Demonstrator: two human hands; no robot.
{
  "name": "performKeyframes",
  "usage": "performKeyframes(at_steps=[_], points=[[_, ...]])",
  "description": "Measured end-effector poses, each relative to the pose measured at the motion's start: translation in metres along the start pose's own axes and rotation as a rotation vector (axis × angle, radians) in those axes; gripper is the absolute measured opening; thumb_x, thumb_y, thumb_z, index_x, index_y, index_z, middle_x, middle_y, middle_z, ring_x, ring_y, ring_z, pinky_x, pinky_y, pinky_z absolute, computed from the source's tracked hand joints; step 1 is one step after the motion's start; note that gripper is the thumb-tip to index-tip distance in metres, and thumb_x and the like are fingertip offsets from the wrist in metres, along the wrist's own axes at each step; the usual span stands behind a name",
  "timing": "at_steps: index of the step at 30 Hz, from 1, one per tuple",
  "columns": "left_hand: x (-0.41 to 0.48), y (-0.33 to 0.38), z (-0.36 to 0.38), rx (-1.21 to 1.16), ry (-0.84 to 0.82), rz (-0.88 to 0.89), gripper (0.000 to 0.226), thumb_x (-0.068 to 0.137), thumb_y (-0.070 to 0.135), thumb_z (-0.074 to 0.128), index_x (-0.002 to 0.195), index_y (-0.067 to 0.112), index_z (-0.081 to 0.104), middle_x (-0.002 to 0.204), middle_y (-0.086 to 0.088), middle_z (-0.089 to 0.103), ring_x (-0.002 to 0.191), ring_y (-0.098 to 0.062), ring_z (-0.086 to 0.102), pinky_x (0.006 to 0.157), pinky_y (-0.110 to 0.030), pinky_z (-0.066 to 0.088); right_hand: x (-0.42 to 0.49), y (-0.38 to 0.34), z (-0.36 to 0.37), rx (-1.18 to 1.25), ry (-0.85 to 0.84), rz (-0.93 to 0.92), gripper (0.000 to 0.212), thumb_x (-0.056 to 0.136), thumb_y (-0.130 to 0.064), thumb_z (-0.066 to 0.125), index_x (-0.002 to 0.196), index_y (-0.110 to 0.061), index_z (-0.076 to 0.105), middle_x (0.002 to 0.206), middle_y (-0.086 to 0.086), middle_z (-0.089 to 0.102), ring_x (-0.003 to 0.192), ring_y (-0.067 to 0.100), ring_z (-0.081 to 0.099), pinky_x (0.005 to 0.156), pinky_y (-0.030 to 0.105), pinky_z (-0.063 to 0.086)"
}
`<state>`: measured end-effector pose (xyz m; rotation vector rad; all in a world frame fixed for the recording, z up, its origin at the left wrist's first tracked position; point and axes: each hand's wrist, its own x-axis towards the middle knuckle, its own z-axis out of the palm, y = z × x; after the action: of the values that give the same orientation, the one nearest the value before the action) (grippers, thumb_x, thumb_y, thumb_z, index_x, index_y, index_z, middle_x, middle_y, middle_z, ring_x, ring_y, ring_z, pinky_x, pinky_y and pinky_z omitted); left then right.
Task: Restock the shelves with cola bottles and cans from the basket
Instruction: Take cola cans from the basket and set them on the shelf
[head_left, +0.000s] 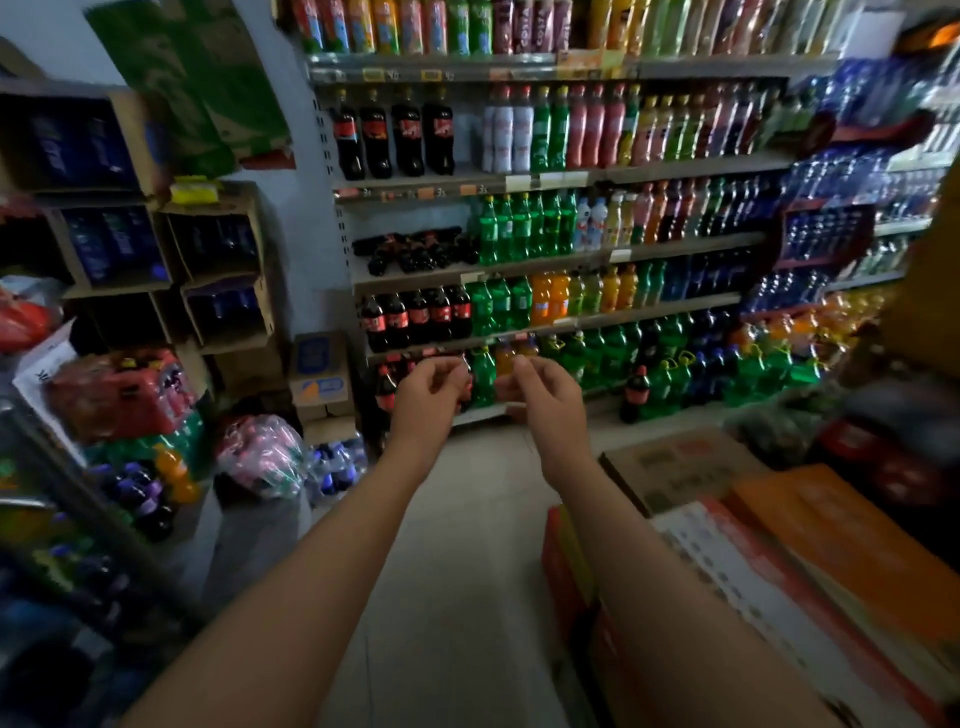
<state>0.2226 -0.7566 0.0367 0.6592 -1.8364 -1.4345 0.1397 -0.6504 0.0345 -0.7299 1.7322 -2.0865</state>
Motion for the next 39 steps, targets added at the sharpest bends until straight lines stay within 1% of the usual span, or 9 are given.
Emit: performKeyframes(at_steps=[5,10,13,17,21,26,31,36,39], points=[[-0.084,0.016,0.011,-0.082,-0.045,-0.012,0.009,0.096,0.023,0.056,0.091,0.027,0.063,0.093,-0.003,0.068,0.085,-0.017,0.065,0.082,-0.039,0.054,-0.093,-0.023,-0.037,-0.019,0.099,0.022,0.026,0.100,-0.028,0.048,0.107,-0.007,0.062,0.092,0.007,0.069,0.083,0.015,0.065,0.074,0.027,0.054],[-0.152,0.054,0.058,-0.146,-0.178,0.004,0.014,0.097,0.023,0.054,0.106,0.016,0.062,0.097,-0.002,0.068,0.088,-0.017,0.064,0.079,-0.031,0.053,-0.164,-0.062,-0.095,0.044,0.225,0.008,0.025,0.100,-0.029,0.049,0.103,-0.008,0.063,0.093,0.010,0.069,0.089,0.024,0.067,0.077,0.031,0.054],[-0.196,0.086,0.103,-0.194,-0.289,0.033,0.015,0.098,0.026,0.053,0.106,0.018,0.063,0.100,-0.002,0.069,0.093,-0.017,0.066,0.081,-0.028,0.054,-0.202,-0.089,-0.138,0.044,0.299,-0.012,0.029,0.099,-0.031,0.050,0.107,-0.007,0.063,0.099,0.015,0.069,0.091,0.025,0.068,0.072,0.026,0.055],[-0.257,0.128,0.169,-0.277,-0.427,0.042,0.023,0.096,0.031,0.055,0.110,0.016,0.065,0.105,-0.006,0.070,0.098,-0.021,0.067,0.083,-0.032,0.057,-0.259,-0.127,-0.203,0.065,0.375,-0.078,0.029,0.099,-0.027,0.050,0.109,-0.004,0.063,0.101,0.019,0.068,0.091,0.025,0.068,0.080,0.038,0.057],[-0.326,0.171,0.245,-0.368,-0.567,0.050,0.022,0.096,0.032,0.054,0.106,0.016,0.066,0.105,-0.013,0.070,0.098,-0.029,0.068,0.088,-0.046,0.056,-0.333,-0.169,-0.289,0.026,0.474,-0.152,0.031,0.100,-0.031,0.047,0.108,-0.006,0.064,0.092,0.007,0.070,0.083,0.013,0.068,0.073,0.025,0.056],[-0.425,0.221,0.355,-0.386,-0.773,0.140,0.027,0.099,0.027,0.052,0.108,0.006,0.065,0.093,-0.004,0.068,0.088,-0.019,0.066,0.078,-0.035,0.054,-0.424,-0.219,-0.412,-0.077,0.718,-0.229,0.032,0.099,-0.033,0.048,0.105,-0.008,0.066,0.091,0.009,0.071,0.082,0.018,0.066,0.075,0.036,0.053],[-0.482,0.232,0.428,-0.403,-0.939,0.102,0.021,0.097,0.027,0.055,0.098,0.010,0.067,0.088,-0.003,0.068,0.081,-0.017,0.063,0.079,-0.034,0.051,-0.465,-0.229,-0.495,-0.078,0.881,-0.221,0.027,0.099,-0.030,0.049,0.095,-0.009,0.066,0.085,0.008,0.070,0.081,0.020,0.063,0.073,0.035,0.049],[-0.495,0.233,0.479,-0.305,-1.029,0.117,0.025,0.098,0.027,0.054,0.103,0.005,0.066,0.095,-0.009,0.068,0.082,-0.016,0.063,0.071,-0.024,0.050,-0.469,-0.217,-0.550,-0.082,0.934,-0.174,0.027,0.098,-0.032,0.051,0.094,-0.009,0.065,0.085,0.006,0.069,0.081,0.019,0.062,0.075,0.034,0.050],[-0.484,0.226,0.508,-0.210,-1.099,0.094,0.026,0.097,0.030,0.056,0.100,0.007,0.066,0.099,-0.015,0.068,0.084,-0.020,0.063,0.077,-0.032,0.051,-0.465,-0.204,-0.579,-0.082,0.984,-0.139,0.031,0.097,-0.035,0.052,0.098,-0.008,0.067,0.083,0.002,0.070,0.079,0.015,0.064,0.076,0.034,0.052]])
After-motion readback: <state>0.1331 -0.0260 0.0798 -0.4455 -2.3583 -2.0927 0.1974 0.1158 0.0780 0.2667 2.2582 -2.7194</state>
